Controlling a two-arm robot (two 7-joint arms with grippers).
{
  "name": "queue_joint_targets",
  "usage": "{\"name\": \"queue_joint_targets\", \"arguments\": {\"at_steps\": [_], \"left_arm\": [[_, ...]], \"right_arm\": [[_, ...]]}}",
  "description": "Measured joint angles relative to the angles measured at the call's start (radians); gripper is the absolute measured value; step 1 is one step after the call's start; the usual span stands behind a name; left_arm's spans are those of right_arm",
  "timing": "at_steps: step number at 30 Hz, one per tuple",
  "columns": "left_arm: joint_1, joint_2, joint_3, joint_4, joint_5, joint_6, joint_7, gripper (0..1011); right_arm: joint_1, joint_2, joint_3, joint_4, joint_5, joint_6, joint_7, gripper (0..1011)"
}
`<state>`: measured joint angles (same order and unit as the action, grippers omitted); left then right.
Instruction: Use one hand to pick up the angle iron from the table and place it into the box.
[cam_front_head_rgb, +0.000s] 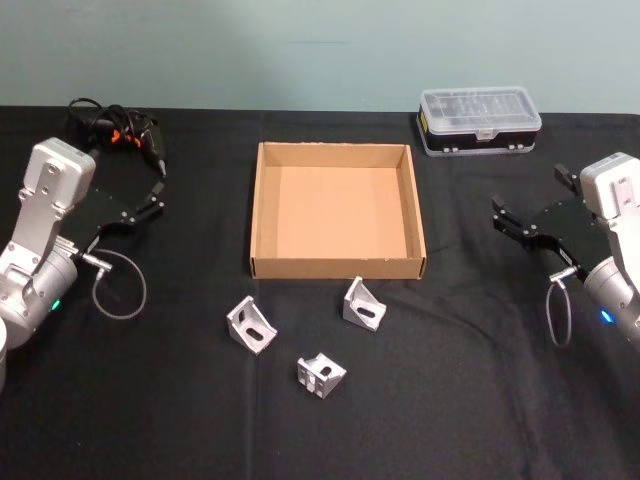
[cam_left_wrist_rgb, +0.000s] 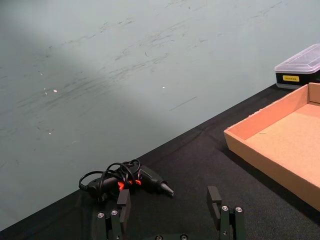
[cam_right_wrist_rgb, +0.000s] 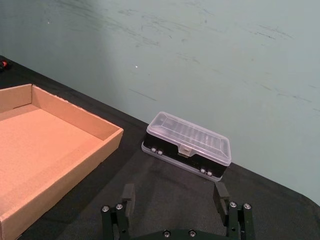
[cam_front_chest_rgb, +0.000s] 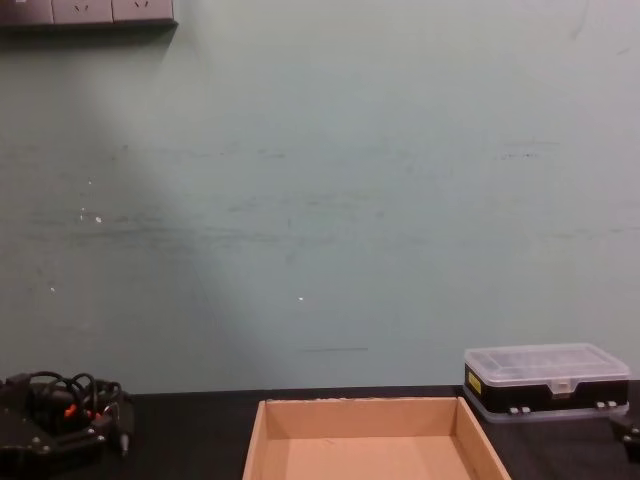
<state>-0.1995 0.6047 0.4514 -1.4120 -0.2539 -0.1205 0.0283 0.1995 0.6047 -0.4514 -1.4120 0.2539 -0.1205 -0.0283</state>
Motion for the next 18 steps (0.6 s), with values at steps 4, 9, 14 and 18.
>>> {"name": "queue_joint_targets", "arguments": {"at_steps": [4,9,14,18], "left_arm": [[0.000,0.000,0.000,0.000,0.000,0.000,0.000,1000],[0.000,0.000,0.000,0.000,0.000,0.000,0.000,1000],[0.000,0.000,0.000,0.000,0.000,0.000,0.000,1000],[0.000,0.000,0.000,0.000,0.000,0.000,0.000,1000]], "right_arm": [[0.000,0.000,0.000,0.000,0.000,0.000,0.000,1003],[0.000,0.000,0.000,0.000,0.000,0.000,0.000,1003],[0.000,0.000,0.000,0.000,0.000,0.000,0.000,1003],[0.000,0.000,0.000,0.000,0.000,0.000,0.000,1003]]}}
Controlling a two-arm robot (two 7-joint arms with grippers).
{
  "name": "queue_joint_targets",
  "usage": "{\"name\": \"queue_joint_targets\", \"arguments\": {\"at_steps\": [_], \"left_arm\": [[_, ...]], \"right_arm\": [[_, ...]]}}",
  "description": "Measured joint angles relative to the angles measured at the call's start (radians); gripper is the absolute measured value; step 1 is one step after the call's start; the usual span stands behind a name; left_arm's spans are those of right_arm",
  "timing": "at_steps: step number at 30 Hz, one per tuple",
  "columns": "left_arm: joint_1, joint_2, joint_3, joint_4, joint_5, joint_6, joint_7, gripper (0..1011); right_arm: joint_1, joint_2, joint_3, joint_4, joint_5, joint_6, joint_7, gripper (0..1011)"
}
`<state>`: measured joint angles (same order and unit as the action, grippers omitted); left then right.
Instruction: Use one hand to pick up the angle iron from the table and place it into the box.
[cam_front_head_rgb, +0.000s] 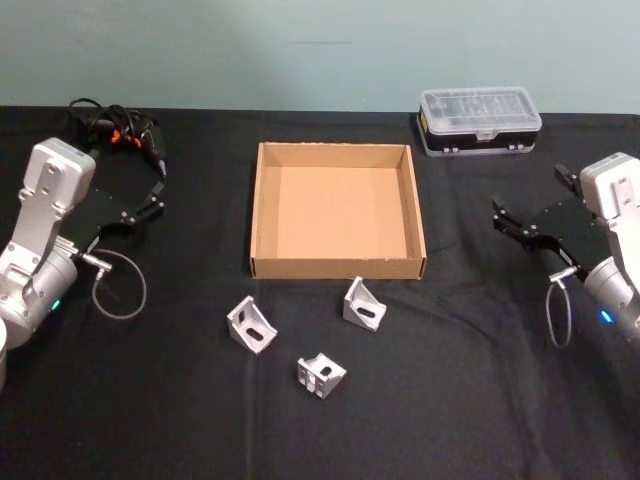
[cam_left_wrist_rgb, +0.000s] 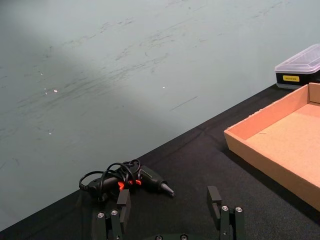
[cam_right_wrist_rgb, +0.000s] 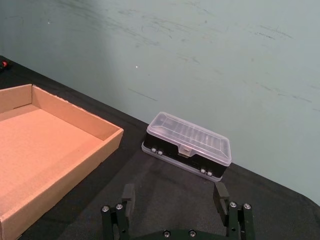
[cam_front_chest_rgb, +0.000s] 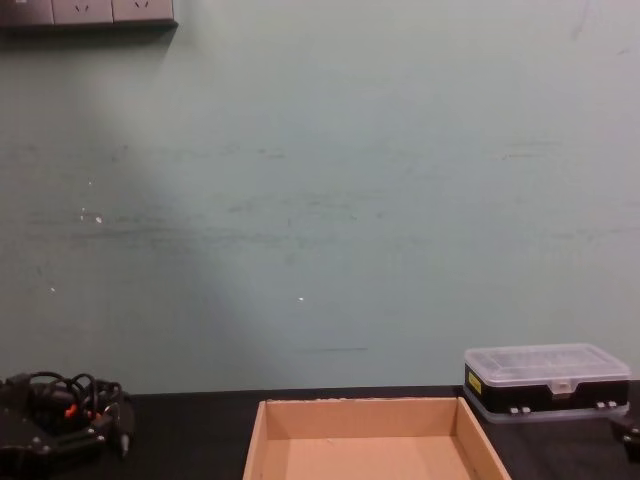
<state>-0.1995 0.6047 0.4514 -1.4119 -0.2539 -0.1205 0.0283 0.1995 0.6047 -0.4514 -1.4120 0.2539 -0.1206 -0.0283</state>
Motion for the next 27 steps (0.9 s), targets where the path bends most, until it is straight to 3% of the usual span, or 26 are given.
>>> {"name": "queue_joint_targets", "arguments": {"at_steps": [27], "left_arm": [[0.000,0.000,0.000,0.000,0.000,0.000,0.000,1000]], "right_arm": [[0.000,-0.001,0.002,0.000,0.000,0.000,0.000,1003]]}}
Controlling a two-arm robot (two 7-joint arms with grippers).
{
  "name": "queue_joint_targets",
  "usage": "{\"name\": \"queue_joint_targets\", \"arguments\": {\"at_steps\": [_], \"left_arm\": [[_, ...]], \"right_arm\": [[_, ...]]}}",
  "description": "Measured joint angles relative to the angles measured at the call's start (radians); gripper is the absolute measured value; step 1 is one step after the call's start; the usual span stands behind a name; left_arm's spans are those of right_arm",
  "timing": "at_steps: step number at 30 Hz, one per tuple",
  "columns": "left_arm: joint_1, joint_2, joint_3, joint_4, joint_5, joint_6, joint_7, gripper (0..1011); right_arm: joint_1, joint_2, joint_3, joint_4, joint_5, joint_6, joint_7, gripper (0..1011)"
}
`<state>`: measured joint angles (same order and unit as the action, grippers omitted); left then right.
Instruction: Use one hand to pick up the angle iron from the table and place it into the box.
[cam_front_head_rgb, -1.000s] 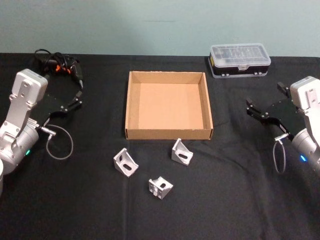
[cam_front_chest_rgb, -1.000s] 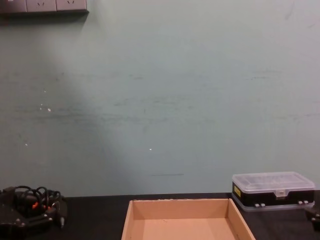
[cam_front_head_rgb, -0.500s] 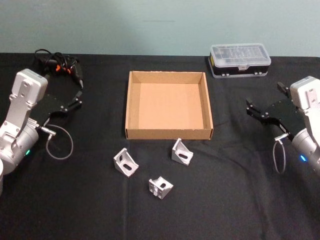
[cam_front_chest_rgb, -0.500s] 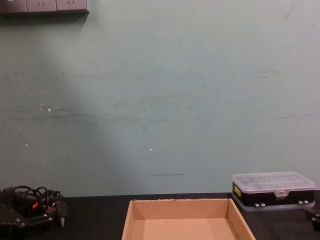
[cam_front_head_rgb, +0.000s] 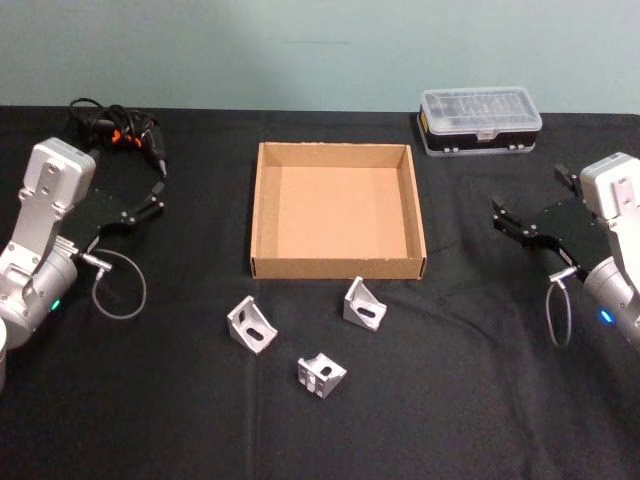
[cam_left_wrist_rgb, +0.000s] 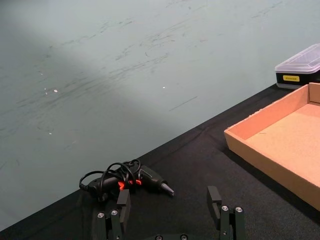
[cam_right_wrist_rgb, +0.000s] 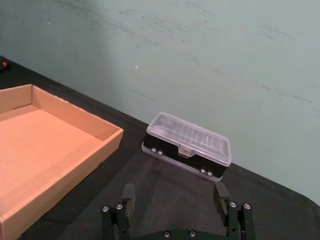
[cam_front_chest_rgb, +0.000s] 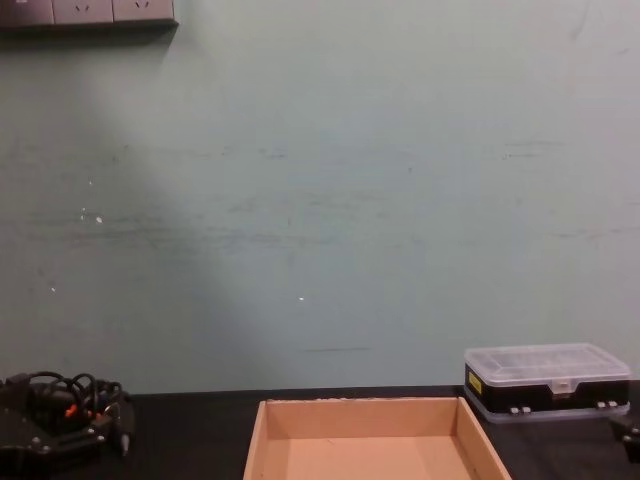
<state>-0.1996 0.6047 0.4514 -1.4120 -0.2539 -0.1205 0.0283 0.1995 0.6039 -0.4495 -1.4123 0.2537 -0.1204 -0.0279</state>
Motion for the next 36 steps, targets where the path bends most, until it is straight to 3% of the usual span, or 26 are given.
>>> {"name": "queue_joint_targets", "arguments": {"at_steps": [10,19,25,36], "left_arm": [[0.000,0.000,0.000,0.000,0.000,0.000,0.000,1000],[0.000,0.000,0.000,0.000,0.000,0.000,0.000,1000],[0.000,0.000,0.000,0.000,0.000,0.000,0.000,1000],[0.000,0.000,0.000,0.000,0.000,0.000,0.000,1000]], "right_arm": [[0.003,-0.006,0.049,-0.046,0.025,0.000,0.036,1003],[0.023,-0.011,0.094,-0.105,0.093,0.026,0.130,1003],[0.041,-0.005,0.096,-0.134,0.123,0.070,0.206,1003],[0.079,0.012,0.057,-0.169,0.153,0.197,0.374,1003]]}}
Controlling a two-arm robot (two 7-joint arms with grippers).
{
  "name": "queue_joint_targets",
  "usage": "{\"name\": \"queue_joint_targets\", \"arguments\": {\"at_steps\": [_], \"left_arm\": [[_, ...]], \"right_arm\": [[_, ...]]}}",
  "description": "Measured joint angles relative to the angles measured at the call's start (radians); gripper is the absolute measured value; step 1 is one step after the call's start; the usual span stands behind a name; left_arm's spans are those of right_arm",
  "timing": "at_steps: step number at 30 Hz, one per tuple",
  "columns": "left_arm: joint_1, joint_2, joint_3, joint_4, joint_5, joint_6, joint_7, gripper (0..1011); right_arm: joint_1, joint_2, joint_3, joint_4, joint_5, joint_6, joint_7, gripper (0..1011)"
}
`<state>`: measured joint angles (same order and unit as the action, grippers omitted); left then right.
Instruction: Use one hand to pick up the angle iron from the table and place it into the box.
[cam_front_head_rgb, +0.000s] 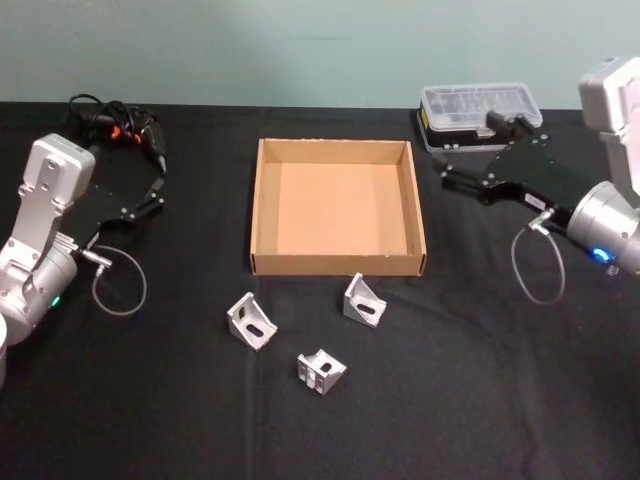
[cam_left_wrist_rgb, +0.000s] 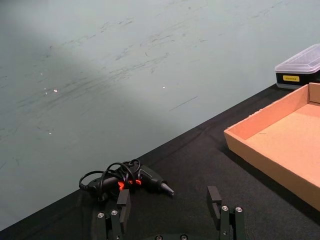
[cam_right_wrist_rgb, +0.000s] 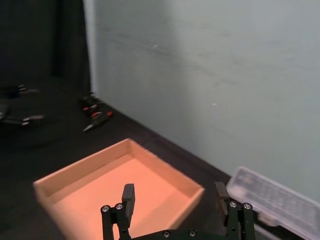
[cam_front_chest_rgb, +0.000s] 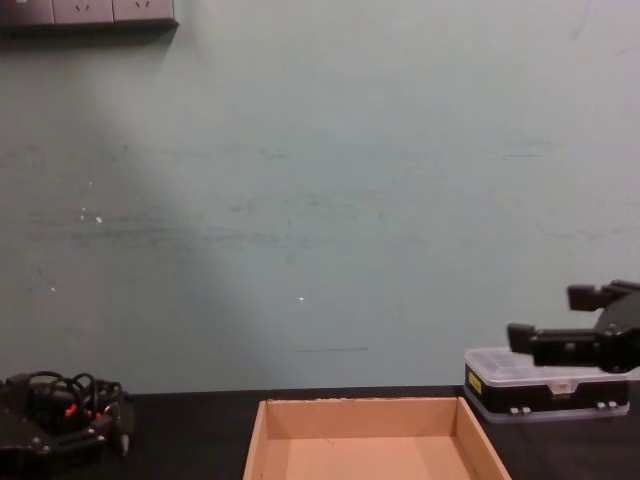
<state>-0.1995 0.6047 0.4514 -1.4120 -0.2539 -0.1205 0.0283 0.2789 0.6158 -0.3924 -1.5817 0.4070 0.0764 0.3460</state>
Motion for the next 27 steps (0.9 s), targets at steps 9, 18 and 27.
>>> {"name": "queue_joint_targets", "arguments": {"at_steps": [9,18,27], "left_arm": [[0.000,0.000,0.000,0.000,0.000,0.000,0.000,1000],[0.000,0.000,0.000,0.000,0.000,0.000,0.000,1000],[0.000,0.000,0.000,0.000,0.000,0.000,0.000,1000]], "right_arm": [[0.007,-0.003,-0.044,-0.012,-0.009,0.055,0.100,1003],[0.021,-0.010,-0.092,-0.011,-0.017,0.105,0.196,1003],[0.043,-0.010,-0.137,0.009,-0.020,0.127,0.257,1003]]}}
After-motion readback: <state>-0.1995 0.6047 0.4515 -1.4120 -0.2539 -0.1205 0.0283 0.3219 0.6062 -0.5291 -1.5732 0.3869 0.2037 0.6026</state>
